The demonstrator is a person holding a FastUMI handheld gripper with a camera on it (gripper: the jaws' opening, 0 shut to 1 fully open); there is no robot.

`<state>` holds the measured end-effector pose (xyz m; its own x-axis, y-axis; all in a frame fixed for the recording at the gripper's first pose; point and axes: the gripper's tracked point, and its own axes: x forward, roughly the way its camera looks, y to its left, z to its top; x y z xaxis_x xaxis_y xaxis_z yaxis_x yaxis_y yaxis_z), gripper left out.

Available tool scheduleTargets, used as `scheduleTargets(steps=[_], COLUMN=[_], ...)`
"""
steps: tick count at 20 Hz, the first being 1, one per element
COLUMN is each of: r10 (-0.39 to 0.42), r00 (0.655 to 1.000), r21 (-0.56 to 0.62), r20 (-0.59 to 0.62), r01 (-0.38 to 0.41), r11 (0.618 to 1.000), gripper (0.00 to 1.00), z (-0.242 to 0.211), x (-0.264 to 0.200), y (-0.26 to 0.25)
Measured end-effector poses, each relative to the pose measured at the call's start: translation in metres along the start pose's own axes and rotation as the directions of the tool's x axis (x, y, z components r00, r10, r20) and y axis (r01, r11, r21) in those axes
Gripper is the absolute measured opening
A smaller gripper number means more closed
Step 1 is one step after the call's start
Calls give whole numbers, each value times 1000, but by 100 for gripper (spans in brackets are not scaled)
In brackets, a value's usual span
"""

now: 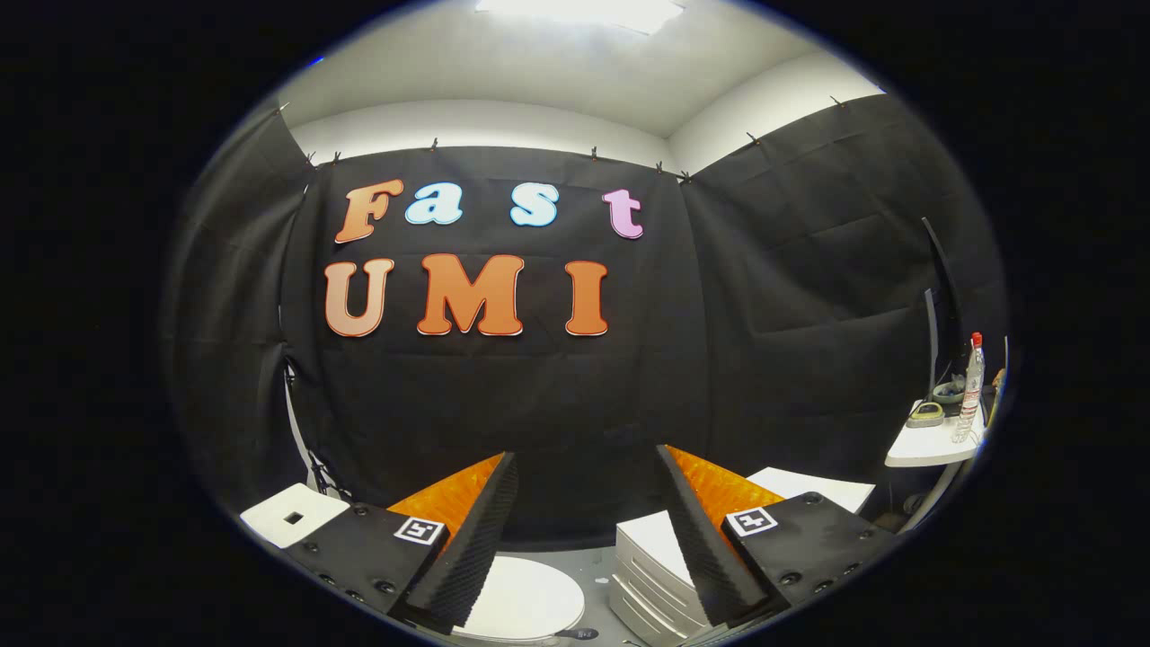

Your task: Open the toilet lid.

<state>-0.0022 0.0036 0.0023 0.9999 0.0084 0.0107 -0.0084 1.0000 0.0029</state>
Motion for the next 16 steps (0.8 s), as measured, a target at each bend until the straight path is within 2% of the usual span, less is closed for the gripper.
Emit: scheduleTargets(steps=[16], r10=[-2], r00=[1000], r21=[13], r20=[3], r01=[2], r11=[1000], gripper=[98], z=[-19], x=[4], y=[-2])
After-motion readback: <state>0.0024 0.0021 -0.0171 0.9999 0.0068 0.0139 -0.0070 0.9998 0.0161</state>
